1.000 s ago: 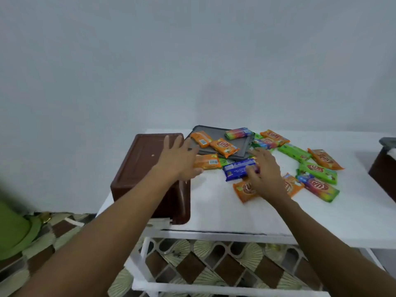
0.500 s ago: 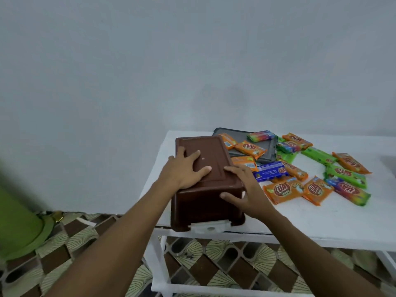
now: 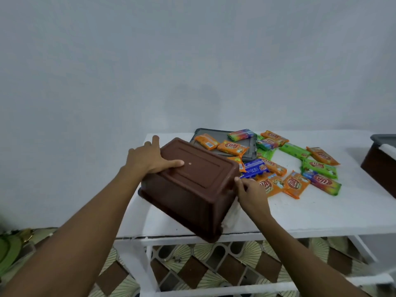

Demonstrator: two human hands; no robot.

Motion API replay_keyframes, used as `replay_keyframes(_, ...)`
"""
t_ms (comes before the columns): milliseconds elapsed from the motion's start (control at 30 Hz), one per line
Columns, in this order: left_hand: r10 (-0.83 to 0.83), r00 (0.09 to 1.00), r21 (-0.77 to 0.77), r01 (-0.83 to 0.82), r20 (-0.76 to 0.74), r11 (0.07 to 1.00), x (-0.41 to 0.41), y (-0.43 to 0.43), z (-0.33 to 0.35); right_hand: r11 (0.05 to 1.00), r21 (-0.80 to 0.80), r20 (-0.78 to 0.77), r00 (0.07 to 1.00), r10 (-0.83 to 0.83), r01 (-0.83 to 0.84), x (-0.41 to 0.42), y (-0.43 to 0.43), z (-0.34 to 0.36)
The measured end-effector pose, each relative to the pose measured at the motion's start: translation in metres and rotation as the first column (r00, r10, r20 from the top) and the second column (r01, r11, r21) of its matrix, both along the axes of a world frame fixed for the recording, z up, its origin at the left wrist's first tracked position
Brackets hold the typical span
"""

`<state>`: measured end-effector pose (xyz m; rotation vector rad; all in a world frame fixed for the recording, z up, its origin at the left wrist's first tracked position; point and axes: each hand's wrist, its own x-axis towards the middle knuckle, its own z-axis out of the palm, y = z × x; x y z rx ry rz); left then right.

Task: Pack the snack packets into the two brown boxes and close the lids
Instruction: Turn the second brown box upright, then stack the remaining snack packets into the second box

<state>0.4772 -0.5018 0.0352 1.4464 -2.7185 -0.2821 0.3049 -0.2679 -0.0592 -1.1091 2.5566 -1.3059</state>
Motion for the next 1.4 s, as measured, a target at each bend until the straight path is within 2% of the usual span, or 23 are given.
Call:
replay_keyframes(67,0.034,0.999,0.129,-0.033,0.002,0.991,0.011,-0.005,-0.003,0.999,0.029,0.075,0.997,-0.024,0.021,0.007,-0.008,0.008)
replay_keyframes(133,0.046,0.996,0.383,-0.014,-0.075,0.924,0.025,-0.006,-0.009,0.998,0.059,0.230,0.972,-0.048,0.035,0.015,-0.016,0.019)
replay_keyframes(167,0.050,0.994,0.438,-0.002,-0.097,0.899,0.031,-0.006,-0.010,0.998,0.064,0.307,0.951,-0.038,0.019,0.018,-0.019,0.022)
replay_keyframes(200,0.035,0.996,0.416,0.003,-0.084,0.910,0.033,-0.006,-0.008,0.997,0.072,0.358,0.933,-0.026,0.000,0.020,-0.020,0.025)
replay_keyframes(300,0.031,0.998,0.219,-0.019,-0.051,0.975,0.040,-0.007,0.010,0.997,0.066,0.406,0.914,0.003,-0.033,0.018,-0.022,0.038)
replay_keyframes(400,0.070,0.968,0.182,-0.026,-0.240,0.983,0.047,-0.009,0.036,0.990,-0.143,0.468,0.882,0.049,0.021,0.016,-0.021,0.070)
replay_keyframes(467,0.133,0.879,0.250,-0.016,-0.459,0.968,0.051,-0.007,0.052,0.954,-0.297,0.492,0.864,0.109,0.050,0.012,-0.021,0.094)
replay_keyframes(567,0.185,0.683,0.345,0.104,-0.706,0.933,0.053,-0.001,0.065,0.874,-0.476,0.555,0.804,0.214,0.096,0.003,-0.020,0.115)
replay_keyframes(667,0.240,0.552,0.422,0.230,-0.798,0.877,0.053,0.005,0.055,0.781,-0.576,0.658,0.704,0.269,0.241,-0.002,-0.018,0.119)
replay_keyframes(733,0.388,0.457,0.531,0.241,-0.800,0.812,0.055,0.006,0.040,0.774,-0.557,0.706,0.663,0.249,0.303,0.002,-0.016,0.113)
replay_keyframes(767,0.456,0.439,0.589,0.235,-0.774,0.773,0.056,0.008,0.031,0.780,-0.529,0.727,0.653,0.213,0.334,0.004,-0.015,0.107)
replay_keyframes(800,0.496,0.452,0.633,0.224,-0.741,0.741,0.057,0.009,0.023,0.790,-0.495,0.747,0.642,0.174,0.361,0.006,-0.014,0.100)
replay_keyframes(933,0.487,0.618,0.712,0.175,-0.617,0.680,0.062,0.013,-0.004,0.871,-0.344,0.798,0.598,0.075,0.350,0.010,-0.009,0.083)
replay_keyframes(1033,0.509,0.647,0.757,0.166,-0.568,0.632,0.067,0.011,-0.011,0.914,-0.292,0.789,0.612,0.063,0.282,0.006,-0.008,0.079)
replay_keyframes(1200,0.468,0.723,0.775,0.147,-0.509,0.615,0.081,0.006,-0.017,0.936,-0.261,0.762,0.645,0.049,0.237,0.002,0.003,0.072)
replay_keyframes(1300,0.394,0.774,0.692,0.076,-0.495,0.718,0.077,0.007,-0.024,0.964,-0.178,0.748,0.664,0.001,0.198,0.006,0.009,0.068)
replay_keyframes(1400,0.241,0.811,0.472,0.048,-0.533,0.880,0.063,0.004,-0.033,0.975,-0.135,0.720,0.694,-0.027,0.178,0.005,0.008,0.062)
